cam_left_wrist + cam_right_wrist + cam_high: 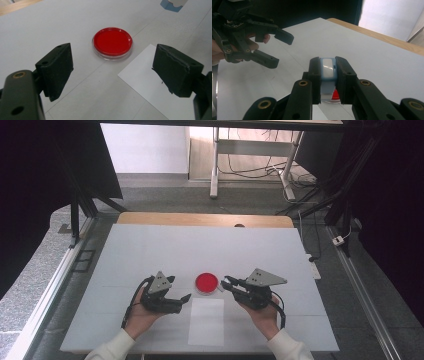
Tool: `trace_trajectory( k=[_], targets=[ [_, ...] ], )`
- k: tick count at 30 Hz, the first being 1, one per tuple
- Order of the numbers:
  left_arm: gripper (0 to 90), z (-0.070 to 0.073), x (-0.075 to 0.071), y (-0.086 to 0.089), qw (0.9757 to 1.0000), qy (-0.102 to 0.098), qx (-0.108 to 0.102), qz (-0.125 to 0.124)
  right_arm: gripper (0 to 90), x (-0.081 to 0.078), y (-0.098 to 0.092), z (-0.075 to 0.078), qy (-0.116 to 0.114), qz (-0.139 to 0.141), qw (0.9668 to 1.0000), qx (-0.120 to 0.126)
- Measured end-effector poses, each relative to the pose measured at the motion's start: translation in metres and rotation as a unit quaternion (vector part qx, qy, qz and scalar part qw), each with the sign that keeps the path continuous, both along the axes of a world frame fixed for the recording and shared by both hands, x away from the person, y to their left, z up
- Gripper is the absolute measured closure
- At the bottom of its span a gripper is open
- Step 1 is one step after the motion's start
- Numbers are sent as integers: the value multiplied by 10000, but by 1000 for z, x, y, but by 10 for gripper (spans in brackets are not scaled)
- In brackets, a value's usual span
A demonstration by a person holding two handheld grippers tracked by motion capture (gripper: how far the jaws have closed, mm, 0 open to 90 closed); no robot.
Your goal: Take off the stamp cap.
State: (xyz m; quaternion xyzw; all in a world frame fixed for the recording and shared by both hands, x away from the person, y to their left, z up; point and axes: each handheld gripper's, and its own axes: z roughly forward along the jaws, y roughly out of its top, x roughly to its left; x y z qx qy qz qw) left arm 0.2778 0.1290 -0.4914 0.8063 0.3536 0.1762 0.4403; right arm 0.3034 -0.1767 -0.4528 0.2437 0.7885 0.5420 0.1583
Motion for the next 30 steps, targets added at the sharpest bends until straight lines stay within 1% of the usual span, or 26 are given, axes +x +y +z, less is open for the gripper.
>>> trace_trajectory(
  k=[2,5,8,11,14,18,19,25,28,30],
  targets=[
    [168,1,1,-1,10000,9,-6,17,751,0,0,-1,35,-23,10000,3],
    [172,3,2,-2,10000,-13,-75,53,751,2,-1,0,177,-113,9997,103],
    [172,3,5,-4,10000,23,-39,34,751,6,0,1,195,-223,9995,111],
    [173,3,6,-5,10000,-19,18,45,751,8,0,0,228,-330,9990,178],
    [173,2,6,-5,10000,-15,73,48,751,7,2,-2,192,-367,9989,212],
    [174,1,6,-6,9998,-42,164,84,751,7,5,-4,172,-339,9991,184],
    [177,1,6,-6,9998,-50,185,86,751,6,6,-4,152,-345,9991,214],
    [186,3,5,-7,9996,-46,213,159,751,5,3,-2,166,-363,9988,266],
    [187,5,7,-10,9994,-35,316,161,751,4,2,0,149,-363,9987,317],
    [187,6,8,-13,9994,-29,299,161,751,5,2,0,125,-361,9988,306]
  ],
)
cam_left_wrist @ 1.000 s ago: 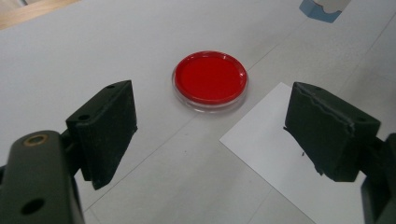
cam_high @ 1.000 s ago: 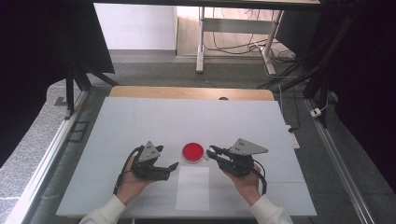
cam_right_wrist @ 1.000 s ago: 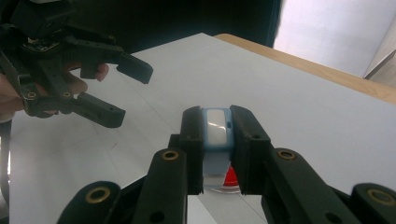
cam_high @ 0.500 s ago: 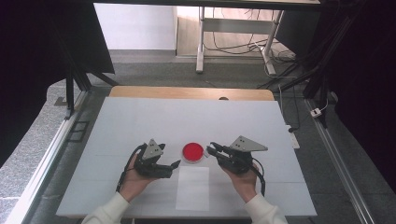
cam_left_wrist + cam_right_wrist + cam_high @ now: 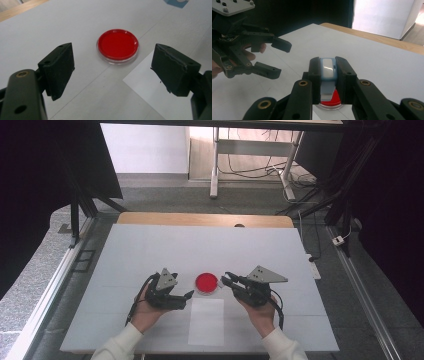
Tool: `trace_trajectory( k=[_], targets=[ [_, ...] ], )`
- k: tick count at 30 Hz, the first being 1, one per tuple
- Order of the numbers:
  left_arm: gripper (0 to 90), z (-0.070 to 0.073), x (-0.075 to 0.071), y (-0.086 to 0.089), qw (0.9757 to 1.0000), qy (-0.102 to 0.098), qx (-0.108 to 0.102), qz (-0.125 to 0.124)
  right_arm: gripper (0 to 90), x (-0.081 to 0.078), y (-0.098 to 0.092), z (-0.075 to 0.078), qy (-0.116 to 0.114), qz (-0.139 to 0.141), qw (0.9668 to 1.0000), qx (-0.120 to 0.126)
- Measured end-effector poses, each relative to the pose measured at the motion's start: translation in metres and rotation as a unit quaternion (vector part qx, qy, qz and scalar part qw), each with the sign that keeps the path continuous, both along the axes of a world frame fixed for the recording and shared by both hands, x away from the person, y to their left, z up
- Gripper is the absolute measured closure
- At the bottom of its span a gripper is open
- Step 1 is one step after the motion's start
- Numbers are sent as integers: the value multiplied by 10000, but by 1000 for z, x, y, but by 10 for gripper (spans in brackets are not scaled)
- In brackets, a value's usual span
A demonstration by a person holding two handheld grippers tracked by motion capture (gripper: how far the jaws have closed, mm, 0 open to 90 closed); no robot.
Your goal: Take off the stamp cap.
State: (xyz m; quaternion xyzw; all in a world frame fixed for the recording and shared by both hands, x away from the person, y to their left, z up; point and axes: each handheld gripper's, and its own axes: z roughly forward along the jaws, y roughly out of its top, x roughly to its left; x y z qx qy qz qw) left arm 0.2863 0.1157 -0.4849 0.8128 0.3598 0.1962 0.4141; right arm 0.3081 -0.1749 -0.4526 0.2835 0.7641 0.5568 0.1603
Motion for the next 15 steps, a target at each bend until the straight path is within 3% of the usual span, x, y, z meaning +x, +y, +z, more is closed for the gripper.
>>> trace_trajectory(
  k=[8,15],
  targets=[
    [189,-1,6,-27,9996,-33,-62,-261,751,1,-1,0,6,-44,10000,30],
    [191,-1,8,-37,9992,-58,-98,-371,751,3,1,-2,42,-52,10000,20]
  ],
)
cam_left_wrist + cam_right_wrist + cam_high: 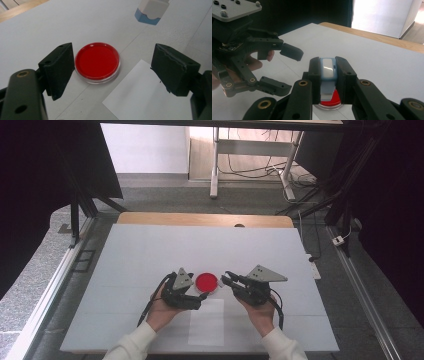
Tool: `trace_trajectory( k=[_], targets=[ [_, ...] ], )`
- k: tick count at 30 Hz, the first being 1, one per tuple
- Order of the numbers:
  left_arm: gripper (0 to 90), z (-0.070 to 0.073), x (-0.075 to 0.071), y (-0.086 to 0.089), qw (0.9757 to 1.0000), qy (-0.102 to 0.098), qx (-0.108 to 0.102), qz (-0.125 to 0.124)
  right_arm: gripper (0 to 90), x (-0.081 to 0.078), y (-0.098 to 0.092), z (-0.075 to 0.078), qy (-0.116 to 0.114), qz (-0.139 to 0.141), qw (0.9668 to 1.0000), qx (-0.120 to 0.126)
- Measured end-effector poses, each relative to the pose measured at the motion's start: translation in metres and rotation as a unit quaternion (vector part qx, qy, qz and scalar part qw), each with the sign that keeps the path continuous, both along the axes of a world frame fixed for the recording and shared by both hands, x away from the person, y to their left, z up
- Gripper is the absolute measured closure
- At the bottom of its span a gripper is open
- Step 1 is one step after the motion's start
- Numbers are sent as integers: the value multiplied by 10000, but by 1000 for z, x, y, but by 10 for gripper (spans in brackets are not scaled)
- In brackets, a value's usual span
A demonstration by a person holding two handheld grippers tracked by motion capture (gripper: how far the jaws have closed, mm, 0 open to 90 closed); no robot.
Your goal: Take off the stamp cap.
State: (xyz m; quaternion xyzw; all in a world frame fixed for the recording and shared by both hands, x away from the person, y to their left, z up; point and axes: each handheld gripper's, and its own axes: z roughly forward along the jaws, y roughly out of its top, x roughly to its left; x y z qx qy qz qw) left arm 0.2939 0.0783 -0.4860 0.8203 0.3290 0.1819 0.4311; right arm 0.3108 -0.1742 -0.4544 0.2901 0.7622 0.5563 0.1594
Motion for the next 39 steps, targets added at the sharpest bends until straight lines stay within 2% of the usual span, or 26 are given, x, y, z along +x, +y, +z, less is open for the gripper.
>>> trace_trajectory(
  k=[9,23,28,39],
  targets=[
    [200,1,-1,-10,9999,-62,42,-81,751,-1,3,-4,41,21,10000,-22],
    [205,-2,0,-21,9998,-43,98,-161,751,-2,6,-6,63,50,10000,14],
    [221,-3,-1,-25,9997,-144,103,-138,751,-3,7,-7,59,60,10000,13],
    [238,-6,1,-32,9996,-134,161,-205,750,-3,8,-8,55,41,10000,15]
  ],
)
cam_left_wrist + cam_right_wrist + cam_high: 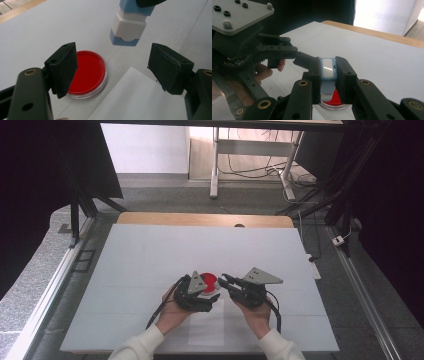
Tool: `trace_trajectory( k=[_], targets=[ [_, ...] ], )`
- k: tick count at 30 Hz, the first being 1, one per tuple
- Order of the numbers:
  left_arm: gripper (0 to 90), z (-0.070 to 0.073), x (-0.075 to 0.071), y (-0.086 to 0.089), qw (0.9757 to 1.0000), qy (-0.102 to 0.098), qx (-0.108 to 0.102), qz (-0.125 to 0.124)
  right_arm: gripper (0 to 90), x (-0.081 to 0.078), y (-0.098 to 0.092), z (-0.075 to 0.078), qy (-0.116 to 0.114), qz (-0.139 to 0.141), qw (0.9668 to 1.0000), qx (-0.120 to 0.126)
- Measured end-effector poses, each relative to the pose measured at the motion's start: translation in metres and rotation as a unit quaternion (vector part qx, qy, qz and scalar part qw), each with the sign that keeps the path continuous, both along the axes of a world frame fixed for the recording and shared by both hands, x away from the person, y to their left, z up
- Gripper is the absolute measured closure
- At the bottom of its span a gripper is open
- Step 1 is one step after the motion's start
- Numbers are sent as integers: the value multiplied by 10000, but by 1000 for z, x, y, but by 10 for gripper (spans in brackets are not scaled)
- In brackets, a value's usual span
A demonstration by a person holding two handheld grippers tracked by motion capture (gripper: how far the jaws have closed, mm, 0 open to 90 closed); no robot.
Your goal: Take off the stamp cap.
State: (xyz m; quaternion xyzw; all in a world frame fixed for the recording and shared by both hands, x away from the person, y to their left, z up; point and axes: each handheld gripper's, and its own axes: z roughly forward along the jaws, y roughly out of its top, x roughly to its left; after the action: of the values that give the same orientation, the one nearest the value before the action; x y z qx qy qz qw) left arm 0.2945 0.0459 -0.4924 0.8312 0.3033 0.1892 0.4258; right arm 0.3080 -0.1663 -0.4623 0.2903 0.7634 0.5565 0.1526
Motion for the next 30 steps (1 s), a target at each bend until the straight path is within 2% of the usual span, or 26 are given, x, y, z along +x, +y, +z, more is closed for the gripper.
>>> trace_trajectory(
  k=[19,30],
  targets=[
    [343,-5,-1,-8,9999,-109,74,-19,750,-1,3,-2,67,55,9999,74],
    [474,-6,-1,-9,9997,-189,114,-76,750,-1,5,-4,101,99,9999,73]
  ],
)
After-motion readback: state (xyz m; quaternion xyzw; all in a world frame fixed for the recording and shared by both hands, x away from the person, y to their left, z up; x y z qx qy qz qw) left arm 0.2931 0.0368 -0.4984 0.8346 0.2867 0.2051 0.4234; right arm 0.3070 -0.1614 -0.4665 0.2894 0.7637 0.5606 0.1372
